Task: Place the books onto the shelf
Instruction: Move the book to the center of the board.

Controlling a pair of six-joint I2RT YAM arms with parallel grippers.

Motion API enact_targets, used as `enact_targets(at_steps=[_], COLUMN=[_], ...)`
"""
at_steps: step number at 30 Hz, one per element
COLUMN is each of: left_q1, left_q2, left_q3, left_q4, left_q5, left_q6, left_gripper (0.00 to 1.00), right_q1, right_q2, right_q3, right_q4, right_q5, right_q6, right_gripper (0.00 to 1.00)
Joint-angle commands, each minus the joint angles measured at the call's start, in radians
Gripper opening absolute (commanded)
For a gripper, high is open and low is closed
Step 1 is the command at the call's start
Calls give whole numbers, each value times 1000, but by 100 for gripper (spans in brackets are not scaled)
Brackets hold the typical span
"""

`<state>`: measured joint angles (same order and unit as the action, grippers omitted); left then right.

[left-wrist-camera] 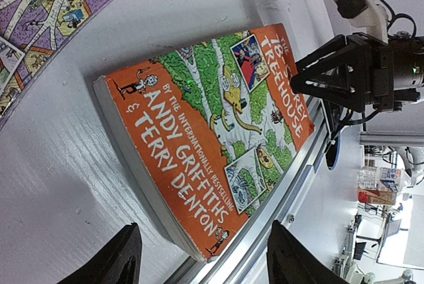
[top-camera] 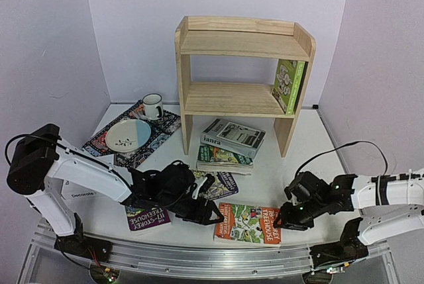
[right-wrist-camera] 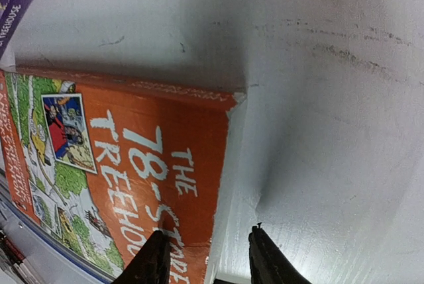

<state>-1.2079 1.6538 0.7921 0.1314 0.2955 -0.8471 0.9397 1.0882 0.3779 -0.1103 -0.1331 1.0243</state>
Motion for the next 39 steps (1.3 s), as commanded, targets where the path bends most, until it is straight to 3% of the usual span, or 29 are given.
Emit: enact_targets(at_steps=[1, 11, 18, 28, 39], left_q1=[0, -1, 0, 19, 103], left_q2=[11, -7, -50, -20, 52], left_q3=[36, 32, 23, 146, 235], left_q4=[3, -54, -93, -191, -192], left_q5=[-20, -63, -103, -157, -61], left_q6=[-14, -31, -22, 132, 244], left_gripper=[66, 67, 68, 72, 72], right_q1=[3, -3, -111, -107, 93], right_q2=[45, 295, 446, 329, 105], right_q3=[23, 220, 371, 359, 249], right_q4=[9, 68, 68, -63, -183], right_q5=[75, 132, 53, 60, 75], right_q6=[-11, -162, -326, -389, -182], right_gripper=[35, 36, 40, 73, 76])
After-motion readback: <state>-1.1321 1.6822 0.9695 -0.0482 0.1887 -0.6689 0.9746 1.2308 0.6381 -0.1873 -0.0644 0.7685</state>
